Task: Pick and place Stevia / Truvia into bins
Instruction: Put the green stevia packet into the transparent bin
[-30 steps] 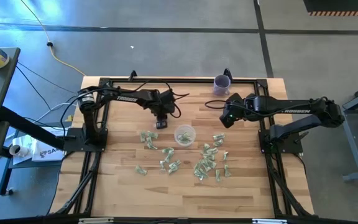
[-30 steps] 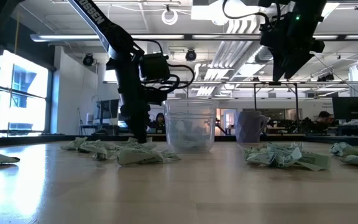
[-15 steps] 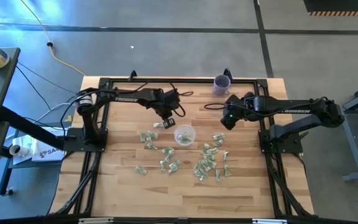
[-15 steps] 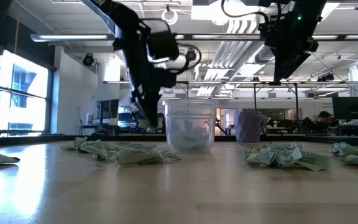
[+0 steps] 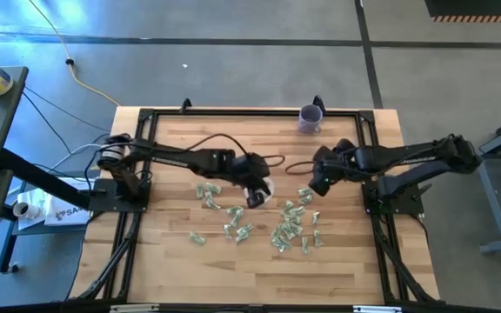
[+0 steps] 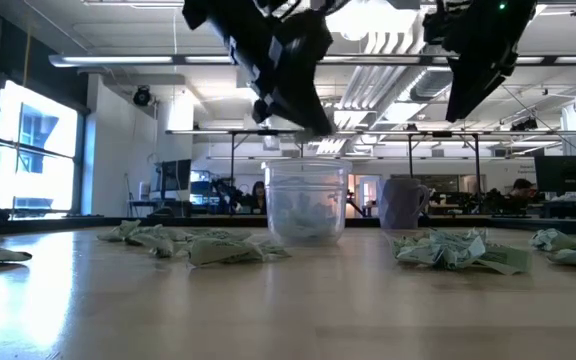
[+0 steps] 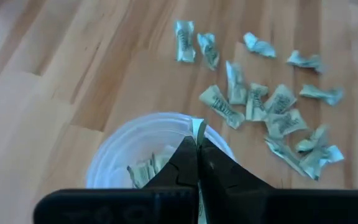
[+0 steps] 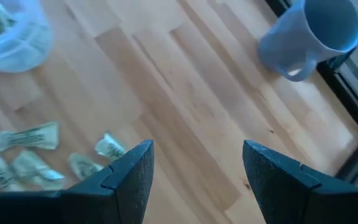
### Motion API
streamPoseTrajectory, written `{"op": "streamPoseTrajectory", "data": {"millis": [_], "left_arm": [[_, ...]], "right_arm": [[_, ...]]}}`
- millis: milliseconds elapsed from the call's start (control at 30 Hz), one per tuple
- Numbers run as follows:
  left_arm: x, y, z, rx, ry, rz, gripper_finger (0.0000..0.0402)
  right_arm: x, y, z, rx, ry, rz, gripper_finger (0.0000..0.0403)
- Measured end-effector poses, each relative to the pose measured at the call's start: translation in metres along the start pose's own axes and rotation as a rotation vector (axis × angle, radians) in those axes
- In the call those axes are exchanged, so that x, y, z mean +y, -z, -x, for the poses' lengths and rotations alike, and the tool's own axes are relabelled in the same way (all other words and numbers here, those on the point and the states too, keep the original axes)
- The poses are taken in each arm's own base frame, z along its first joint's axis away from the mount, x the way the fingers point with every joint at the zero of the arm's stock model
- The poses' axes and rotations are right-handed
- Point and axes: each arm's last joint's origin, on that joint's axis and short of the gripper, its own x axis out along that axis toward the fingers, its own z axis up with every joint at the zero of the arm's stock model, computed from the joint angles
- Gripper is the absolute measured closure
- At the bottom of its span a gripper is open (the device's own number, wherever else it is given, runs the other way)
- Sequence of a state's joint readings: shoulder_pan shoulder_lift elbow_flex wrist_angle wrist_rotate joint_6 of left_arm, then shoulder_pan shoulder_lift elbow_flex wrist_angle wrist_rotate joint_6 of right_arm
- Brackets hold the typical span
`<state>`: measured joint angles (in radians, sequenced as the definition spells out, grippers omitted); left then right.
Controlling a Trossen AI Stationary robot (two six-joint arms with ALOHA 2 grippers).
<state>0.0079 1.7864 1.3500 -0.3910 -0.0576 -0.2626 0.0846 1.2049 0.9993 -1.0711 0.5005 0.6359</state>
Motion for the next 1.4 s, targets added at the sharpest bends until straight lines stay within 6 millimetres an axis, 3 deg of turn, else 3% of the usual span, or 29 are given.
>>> {"op": "streamPoseTrajectory", "data": {"millis": [100, 300, 433, 533, 700, 833, 1100, 1400], "left_arm": [[0.001, 0.004, -0.011, 0.014, -0.05, 0.009, 0.0348], [0.005, 0.011, -0.019, 0.043, -0.153, 0.03, 0.0257], [0.005, 0.011, -0.01, 0.071, -0.126, 0.061, 0.0206], [0.003, 0.009, 0.009, 0.125, -0.09, 0.097, 0.0186], [0.001, 0.018, 0.048, 0.228, -0.173, 0.058, 0.0197], [0.024, 0.035, 0.059, 0.364, -0.258, 0.068, 0.0225], [0.077, 0.074, 0.032, 0.407, -0.142, -0.119, 0.0256], [0.116, 0.104, 0.01, 0.323, -0.038, -0.205, 0.0223]], "right_arm": [[0.008, 0.005, 0.005, -0.009, -0.027, 0.008, 0.0167], [0.017, 0.013, 0.011, -0.004, -0.077, 0.054, 0.0167], [0.02, 0.012, 0.005, 0.05, -0.105, 0.109, 0.0167], [0.026, 0.013, -0.01, 0.066, -0.121, 0.208, 0.0167], [0.04, 0.017, -0.045, 0.105, -0.281, 0.281, 0.0167], [0.041, 0.012, -0.057, 0.1, -0.255, 0.265, 0.0167], [0.032, 0.008, -0.062, 0.087, -0.212, 0.387, 0.0167], [0.031, 0.007, -0.062, 0.083, -0.187, 0.327, 0.0167]]}}
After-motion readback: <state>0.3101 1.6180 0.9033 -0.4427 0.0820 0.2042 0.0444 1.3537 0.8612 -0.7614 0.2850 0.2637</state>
